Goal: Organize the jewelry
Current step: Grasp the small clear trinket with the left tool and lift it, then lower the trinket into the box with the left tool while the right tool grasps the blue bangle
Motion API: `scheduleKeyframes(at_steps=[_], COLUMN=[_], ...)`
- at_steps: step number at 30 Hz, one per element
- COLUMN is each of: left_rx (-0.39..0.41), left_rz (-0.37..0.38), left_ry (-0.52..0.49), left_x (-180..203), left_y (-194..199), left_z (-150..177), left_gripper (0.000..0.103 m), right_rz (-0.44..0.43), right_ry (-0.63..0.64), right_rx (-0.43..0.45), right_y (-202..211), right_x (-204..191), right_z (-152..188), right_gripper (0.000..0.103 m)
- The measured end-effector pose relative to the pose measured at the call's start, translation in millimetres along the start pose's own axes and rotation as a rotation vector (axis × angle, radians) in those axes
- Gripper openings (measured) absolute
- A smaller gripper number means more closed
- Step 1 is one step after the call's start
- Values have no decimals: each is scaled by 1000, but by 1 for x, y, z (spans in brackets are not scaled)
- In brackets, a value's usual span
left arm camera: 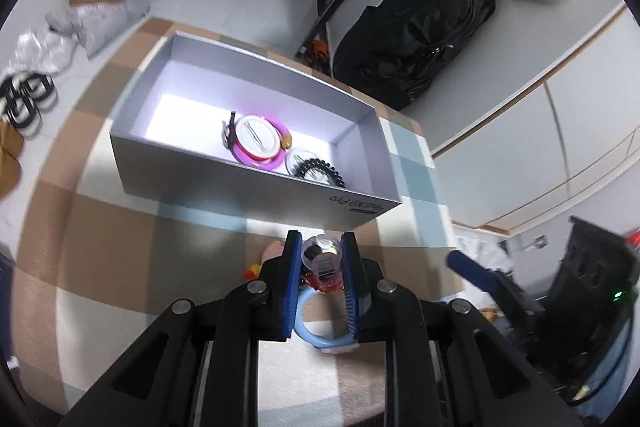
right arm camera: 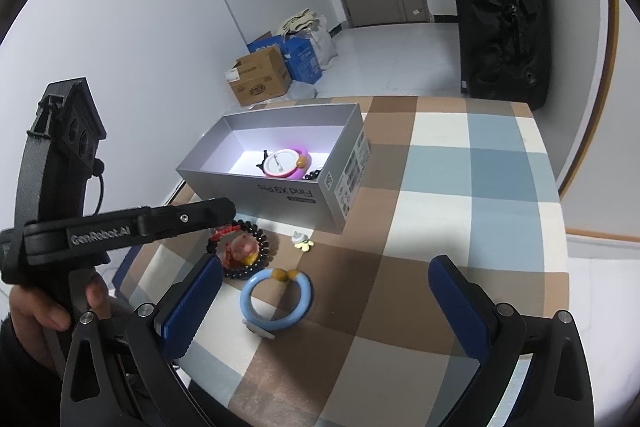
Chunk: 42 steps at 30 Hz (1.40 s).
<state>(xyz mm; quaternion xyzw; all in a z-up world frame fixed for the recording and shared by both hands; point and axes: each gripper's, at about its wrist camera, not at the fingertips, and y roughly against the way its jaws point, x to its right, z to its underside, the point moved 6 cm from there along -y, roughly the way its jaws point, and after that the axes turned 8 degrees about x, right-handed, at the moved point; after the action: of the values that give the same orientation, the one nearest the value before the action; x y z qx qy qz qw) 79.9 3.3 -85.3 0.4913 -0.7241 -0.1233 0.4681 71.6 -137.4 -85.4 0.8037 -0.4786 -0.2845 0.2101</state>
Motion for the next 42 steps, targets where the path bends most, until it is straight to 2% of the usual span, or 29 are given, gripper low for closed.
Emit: scheduleKeyframes(at_steps=[14,21,23,26,28,32,35,41,42], left_rx=[-42,24,35,46,39,42,43,34,34], left_rz=[223,173,154,139,174,183,182,183,183], left_ry=[252,222,219,228,258,258,247,241,241], left_x=[-15,-22,-26,-33,-36,-37,-34,-33,-33], left_y=[12,37,38,41,43,47,47,46,46], left_z=[-9,-16,-18,-19,-19,-20,-21,-21,-21], left_gripper=[14,14,14,14,14,14,14,14,14], right_rz=[-46,-99,-89,-105,-105,-79,-56,-1,-1], right_ry=[29,5,28,53,87,169,209,285,286], right_rx=[-47,-66,-83,-125,-159,-185,-208,-192,-191], right_y=[-17,-27,-31,-37,-41,-46,-52,-55,-55], right_x=[-24,-35,-39,-44,-48,-51,-52,-53,-53], right_z=[5,4,5,13,21,33,41,44,44], right_gripper=[103,103,102,93,90,87,79,60,60])
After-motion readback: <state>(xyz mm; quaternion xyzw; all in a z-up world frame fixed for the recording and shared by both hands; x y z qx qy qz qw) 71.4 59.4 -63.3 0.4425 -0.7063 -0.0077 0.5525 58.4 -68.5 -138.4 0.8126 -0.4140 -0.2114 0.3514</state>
